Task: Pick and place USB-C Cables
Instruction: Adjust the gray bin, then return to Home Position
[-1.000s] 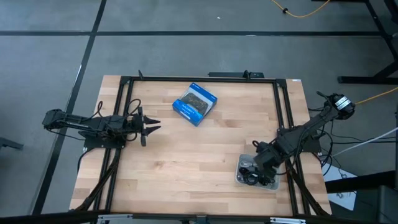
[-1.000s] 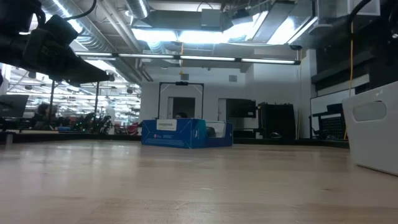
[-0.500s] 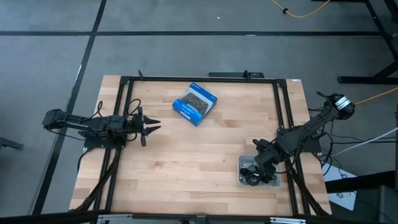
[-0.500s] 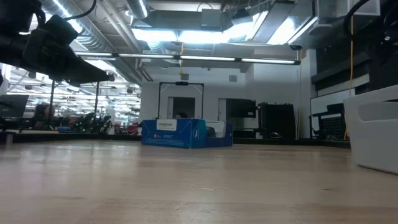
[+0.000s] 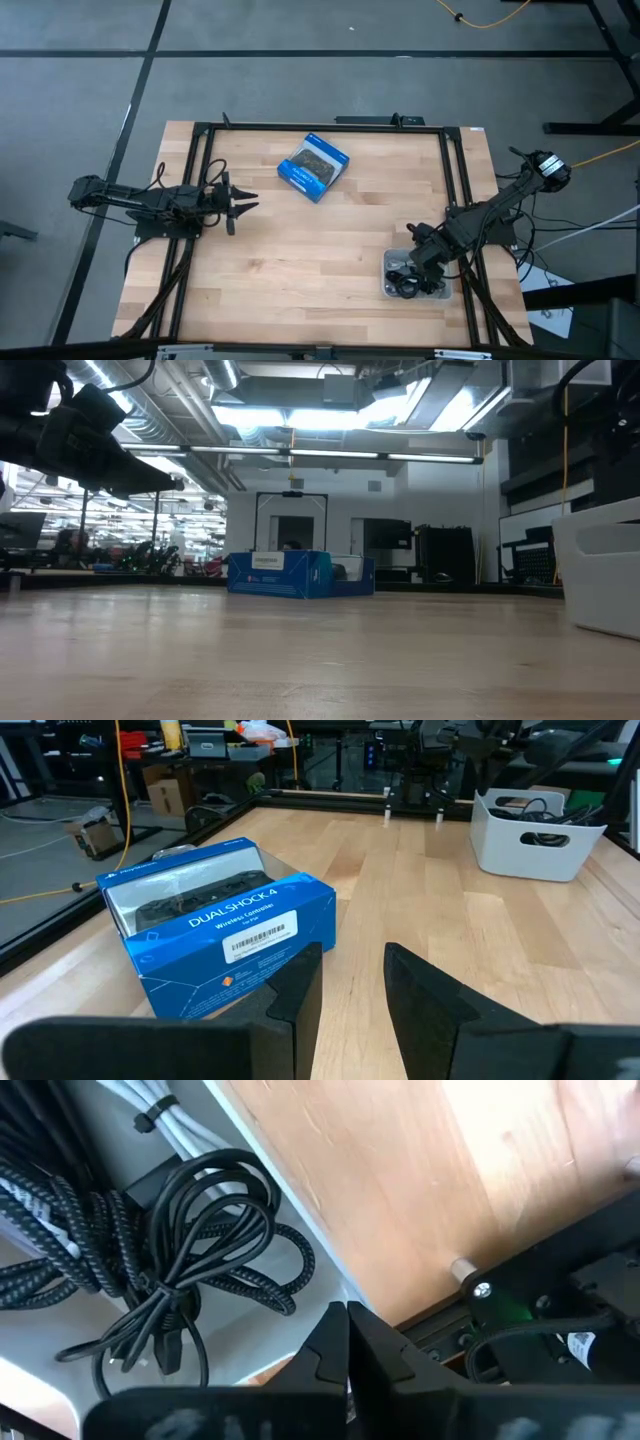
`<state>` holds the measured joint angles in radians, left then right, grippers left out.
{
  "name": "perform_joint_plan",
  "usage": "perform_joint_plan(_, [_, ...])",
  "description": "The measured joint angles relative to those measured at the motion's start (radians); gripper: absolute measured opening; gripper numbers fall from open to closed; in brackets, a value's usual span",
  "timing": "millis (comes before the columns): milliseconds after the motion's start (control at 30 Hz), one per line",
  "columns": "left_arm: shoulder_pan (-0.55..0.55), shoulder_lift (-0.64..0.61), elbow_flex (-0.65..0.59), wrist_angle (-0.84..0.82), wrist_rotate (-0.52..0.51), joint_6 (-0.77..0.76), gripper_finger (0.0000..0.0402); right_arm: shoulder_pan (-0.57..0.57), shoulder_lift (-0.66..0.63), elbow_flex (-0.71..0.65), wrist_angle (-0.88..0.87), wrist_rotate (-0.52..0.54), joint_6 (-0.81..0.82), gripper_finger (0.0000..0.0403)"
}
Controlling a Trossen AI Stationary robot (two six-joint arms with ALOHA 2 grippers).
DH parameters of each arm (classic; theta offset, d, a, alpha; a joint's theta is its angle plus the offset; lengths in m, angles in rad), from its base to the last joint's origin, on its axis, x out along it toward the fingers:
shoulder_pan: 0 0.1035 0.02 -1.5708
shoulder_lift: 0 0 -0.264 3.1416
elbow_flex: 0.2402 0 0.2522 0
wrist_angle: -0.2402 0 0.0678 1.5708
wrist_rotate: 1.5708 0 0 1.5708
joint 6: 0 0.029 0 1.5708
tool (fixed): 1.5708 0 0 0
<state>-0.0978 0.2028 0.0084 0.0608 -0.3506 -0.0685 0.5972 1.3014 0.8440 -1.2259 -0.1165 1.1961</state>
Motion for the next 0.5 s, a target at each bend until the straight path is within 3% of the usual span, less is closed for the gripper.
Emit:
perform_joint_plan(200, [0.000, 0.000, 0.000, 0.000, 0.000, 0.000, 0.0102, 0.000, 0.000, 0.006, 0.009, -0.017, 0.000, 0.0000])
perform_joint_plan(333, [0.000, 0.000, 0.000, 0.000, 0.000, 0.000, 0.0102, 0.000, 0.000, 0.081, 0.064, -0.031, -0.073, 0.0000])
perform_joint_plan(400, [0.000, 0.000, 0.000, 0.000, 0.000, 0.000, 0.0102, 0.000, 0.000, 0.135, 0.071, 0.019, -0.150, 0.0000])
perform_joint_plan(500, [0.000, 0.000, 0.000, 0.000, 0.000, 0.000, 0.0102, 0.000, 0.000, 0.221, 0.082, 0.180, -0.298, 0.0005])
